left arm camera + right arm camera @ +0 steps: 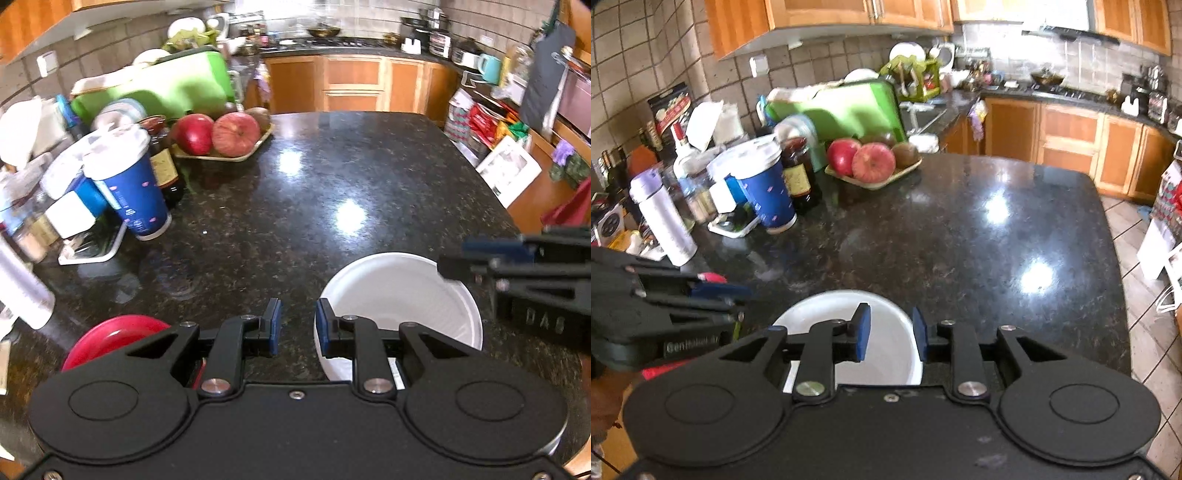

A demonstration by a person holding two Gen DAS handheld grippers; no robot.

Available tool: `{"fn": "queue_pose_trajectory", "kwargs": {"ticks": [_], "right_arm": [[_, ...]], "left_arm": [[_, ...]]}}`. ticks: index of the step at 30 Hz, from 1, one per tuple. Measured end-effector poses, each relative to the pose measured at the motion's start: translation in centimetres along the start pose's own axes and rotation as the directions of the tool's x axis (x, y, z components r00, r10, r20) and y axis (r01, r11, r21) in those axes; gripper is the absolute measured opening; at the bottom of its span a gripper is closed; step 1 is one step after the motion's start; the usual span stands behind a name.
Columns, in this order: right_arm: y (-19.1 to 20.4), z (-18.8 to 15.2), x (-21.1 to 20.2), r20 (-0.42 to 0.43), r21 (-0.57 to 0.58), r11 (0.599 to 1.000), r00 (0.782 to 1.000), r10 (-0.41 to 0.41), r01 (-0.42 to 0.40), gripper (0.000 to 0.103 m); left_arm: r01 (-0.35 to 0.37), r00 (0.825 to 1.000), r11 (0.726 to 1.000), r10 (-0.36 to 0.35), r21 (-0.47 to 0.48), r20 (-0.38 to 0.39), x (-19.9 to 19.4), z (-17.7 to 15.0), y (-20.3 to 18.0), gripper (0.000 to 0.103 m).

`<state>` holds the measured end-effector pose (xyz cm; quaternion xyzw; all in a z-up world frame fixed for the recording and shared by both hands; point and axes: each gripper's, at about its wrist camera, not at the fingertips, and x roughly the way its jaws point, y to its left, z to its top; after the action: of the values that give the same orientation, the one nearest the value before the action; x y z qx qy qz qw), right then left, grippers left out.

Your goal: Organize plates and bowls

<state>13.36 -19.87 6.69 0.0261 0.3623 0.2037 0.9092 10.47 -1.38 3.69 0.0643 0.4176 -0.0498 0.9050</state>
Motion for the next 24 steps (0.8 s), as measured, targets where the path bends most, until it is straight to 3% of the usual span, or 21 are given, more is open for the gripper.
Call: {"fn": "queue_pose_trajectory", "kwargs": {"ticks": [7,24], "right_arm": [[0.5,-0.7,0.7,-0.080,-0.029,0.999,0.996,0.034,-0.036,0.027],[0.4,-0.7,0.1,-0.042,-0.023,1.000,0.999,-0.005,0.004,0.027]], "left_arm": [[-0.058,0.998,0.996,0.058,-0.073,-0.009,-0.5,-0.4,0.4,0.031],[-0.089,0.996,0.992,0.089,-0.094,-0.001,-1.6,-1.4,-0.3,0.031]]}}
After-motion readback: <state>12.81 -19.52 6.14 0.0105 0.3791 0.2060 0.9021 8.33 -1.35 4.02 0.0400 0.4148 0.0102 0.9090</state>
